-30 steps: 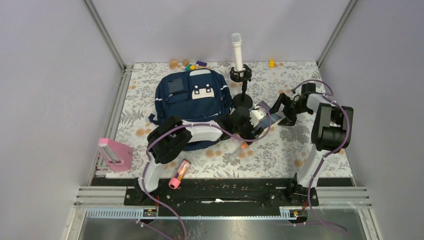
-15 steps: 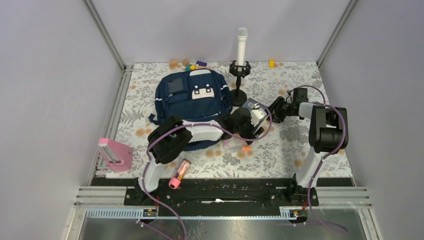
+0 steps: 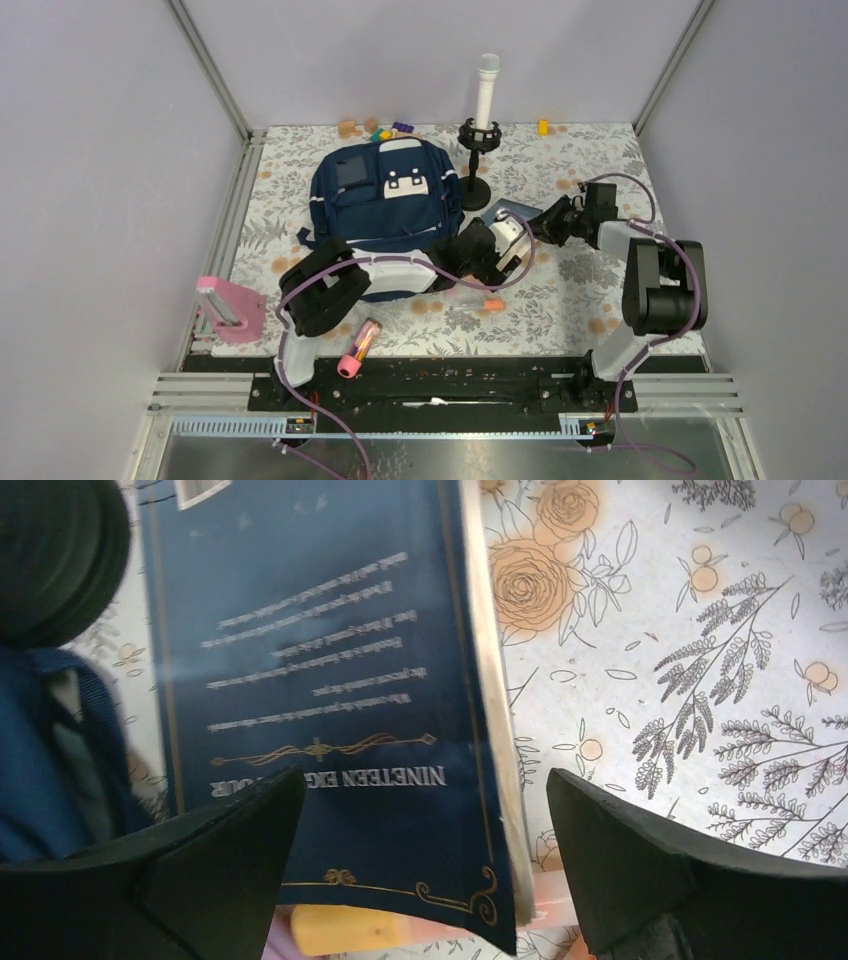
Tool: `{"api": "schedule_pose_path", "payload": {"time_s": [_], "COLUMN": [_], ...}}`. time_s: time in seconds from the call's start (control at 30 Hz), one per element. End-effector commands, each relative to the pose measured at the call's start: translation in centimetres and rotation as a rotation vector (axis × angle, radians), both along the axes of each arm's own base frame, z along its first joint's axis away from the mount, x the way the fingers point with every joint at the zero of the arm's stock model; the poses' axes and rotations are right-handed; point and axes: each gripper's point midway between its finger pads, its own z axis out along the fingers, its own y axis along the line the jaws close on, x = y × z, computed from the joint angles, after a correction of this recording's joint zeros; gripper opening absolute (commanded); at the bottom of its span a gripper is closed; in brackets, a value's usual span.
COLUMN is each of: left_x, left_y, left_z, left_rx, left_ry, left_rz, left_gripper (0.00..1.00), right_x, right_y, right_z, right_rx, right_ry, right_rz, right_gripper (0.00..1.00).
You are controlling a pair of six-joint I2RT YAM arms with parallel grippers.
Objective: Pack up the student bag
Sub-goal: Pick up the book from the center of the board.
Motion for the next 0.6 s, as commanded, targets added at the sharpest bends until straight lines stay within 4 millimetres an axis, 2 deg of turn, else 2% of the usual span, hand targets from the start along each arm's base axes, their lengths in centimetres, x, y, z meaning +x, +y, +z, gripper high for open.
{"api": "schedule_pose_path", "payload": {"time_s": [0.0, 0.2, 0.4, 0.43, 0.57], "left_x": [1.3, 0.7, 0.9, 1.0, 1.3], "left_y": [0.2, -0.7, -1.4, -1.5, -1.8], "left_z": [5.5, 6.4, 6.1, 6.0, 5.2], "left_rx": [-0.087, -0.031, 0.051, 0.065, 0.129], "left_ry": [-0.152, -0.278, -0.314, -0.313, -0.294], "left_rz": [0.137, 0.181, 0.231, 0.229, 0.231], "left_gripper": [0.99, 0.99, 0.98, 0.94, 0.52], "right_x": [-1.3, -3.4, -4.4, -4.5, -5.0], "right_y": [1.0, 0.3, -0.4, -0.5, -0.3], "right_z": [4.5, 6.6, 8.3, 8.7, 9.9], "right_rx": [0.029, -0.014, -0.06, -0.065, -0.076], "right_ry": [-0.065, -0.07, -0.09, -0.101, -0.131], "right_rz": [-0.014, -0.09, -0.133, -0.136, -0.137], "right_gripper": [0.0, 0.0, 0.0, 0.0, 0.0]}}
